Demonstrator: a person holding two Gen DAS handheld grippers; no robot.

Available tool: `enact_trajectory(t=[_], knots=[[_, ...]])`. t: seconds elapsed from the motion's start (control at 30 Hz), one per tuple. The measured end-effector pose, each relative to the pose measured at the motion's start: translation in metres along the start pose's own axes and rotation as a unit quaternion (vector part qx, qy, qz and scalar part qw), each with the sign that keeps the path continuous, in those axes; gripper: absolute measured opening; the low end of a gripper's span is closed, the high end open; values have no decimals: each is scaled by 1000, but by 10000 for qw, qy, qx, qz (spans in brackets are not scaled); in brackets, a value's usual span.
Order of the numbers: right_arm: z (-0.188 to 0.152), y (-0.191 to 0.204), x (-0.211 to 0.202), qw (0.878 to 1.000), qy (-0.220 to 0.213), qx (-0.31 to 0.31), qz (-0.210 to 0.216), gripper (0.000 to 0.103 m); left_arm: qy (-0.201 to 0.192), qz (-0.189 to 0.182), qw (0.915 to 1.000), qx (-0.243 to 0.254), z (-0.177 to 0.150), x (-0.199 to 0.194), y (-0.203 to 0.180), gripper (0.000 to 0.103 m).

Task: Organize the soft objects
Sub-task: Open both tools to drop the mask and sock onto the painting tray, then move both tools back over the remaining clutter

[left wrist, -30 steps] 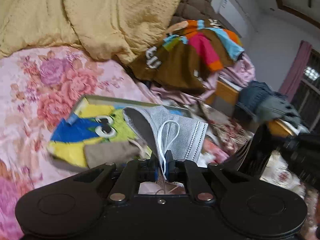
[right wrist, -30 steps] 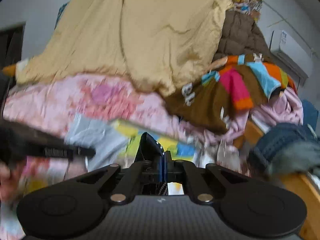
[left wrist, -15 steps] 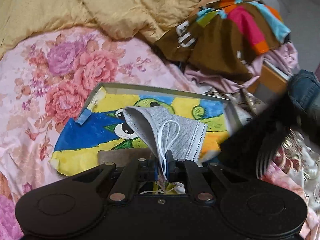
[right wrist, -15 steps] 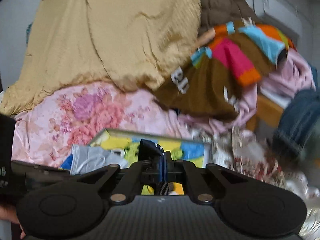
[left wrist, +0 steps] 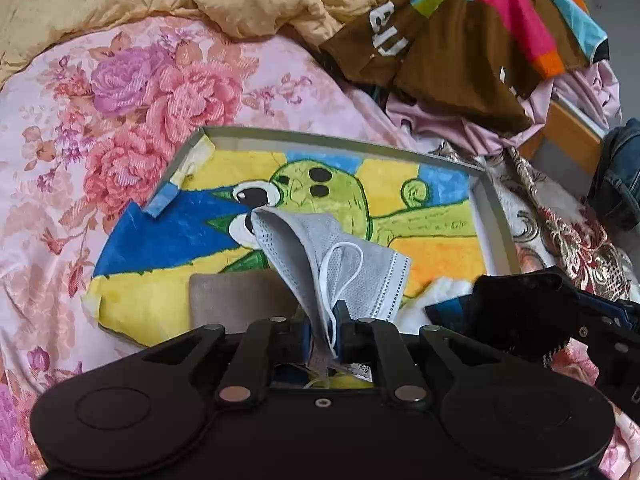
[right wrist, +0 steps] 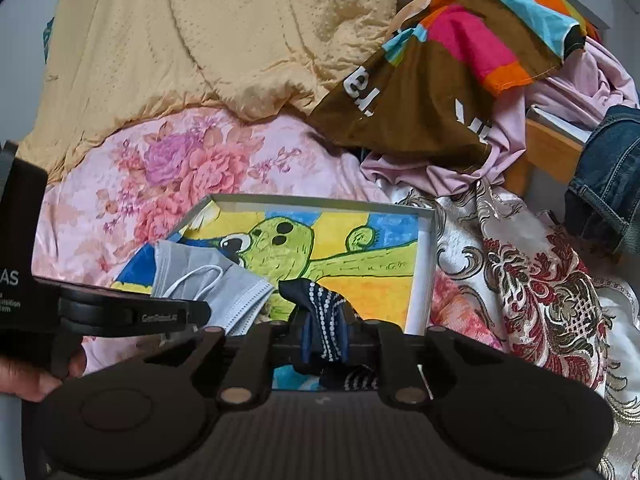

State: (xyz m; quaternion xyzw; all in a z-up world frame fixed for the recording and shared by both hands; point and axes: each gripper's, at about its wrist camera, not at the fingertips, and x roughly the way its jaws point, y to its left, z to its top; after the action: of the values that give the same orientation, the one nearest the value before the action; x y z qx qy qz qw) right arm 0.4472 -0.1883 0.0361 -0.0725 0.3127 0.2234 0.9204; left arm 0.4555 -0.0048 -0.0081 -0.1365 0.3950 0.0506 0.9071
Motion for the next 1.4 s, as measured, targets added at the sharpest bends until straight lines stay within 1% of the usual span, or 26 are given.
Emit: enact_trajectory(t=[0.07,0.1,0.13,0.17,0.2,0.23,0.3,0.37,0.43,0.5,0.57,0.6,0.77,0.93,0.97,1.0,1.1,1.3,1.4], knots=[[1,-1,-1,10000,-7,33,-8,29,9,7,10000,35,-1,1,-1,16],[1,-1,-1,10000,-7,57,-9,33,2,26,10000,61,-1,1,-1,19],[1,-2,-1,10000,-5,76,-13,40,-2,48,10000,82,-1,1,-1,20],[1,-3,-1,10000,-11,95,-21,43,-11,68,9999,89,-2,2,-1,21],[1,-4,-2,9999,-15,115,-26,50,-14,91,9999,77,-1,2,0,29],[2,-5,-2,9999,-10,132,-32,52,-4,101,9999,40,-1,2,1,32],[4,-6,-2,9999,-8,158,-33,55,-4,135,9999,-72,0,1,5,46],[5,-7,-4,9998,-40,189,-33,61,-20,174,9997,-168,2,-1,8,52],[6,-7,-6,9997,-71,220,-32,70,-51,232,9996,-175,3,-3,10,59],[7,-8,-8,9996,-98,244,-31,76,-127,303,9994,-125,4,-6,10,74],[6,-10,-9,9996,-101,272,-49,80,-251,375,9990,-78,4,-9,11,81],[6,-10,-9,9995,-99,287,-71,82,-293,393,9988,-76,3,-11,12,84],[6,-14,-15,9991,-172,369,-148,89,-327,430,9984,-159,-2,-17,19,88],[1,-14,-25,9985,-291,406,-232,96,-628,476,9969,20,-8,-34,19,92],[-1,-13,-27,9984,-301,405,-260,97,-694,477,9964,74,-10,-38,19,94],[-2,-12,-30,9982,-313,406,-305,99,-778,479,9957,130,-11,-44,18,97],[-7,-12,-39,9973,-387,437,-444,102,-979,458,9939,234,-15,-57,17,98],[-19,-8,-59,9961,-484,549,-502,103,-1192,385,9915,362,-26,-88,21,99],[-28,3,-72,9968,-534,395,-445,103,-1281,347,9904,392,-33,-103,24,99]])
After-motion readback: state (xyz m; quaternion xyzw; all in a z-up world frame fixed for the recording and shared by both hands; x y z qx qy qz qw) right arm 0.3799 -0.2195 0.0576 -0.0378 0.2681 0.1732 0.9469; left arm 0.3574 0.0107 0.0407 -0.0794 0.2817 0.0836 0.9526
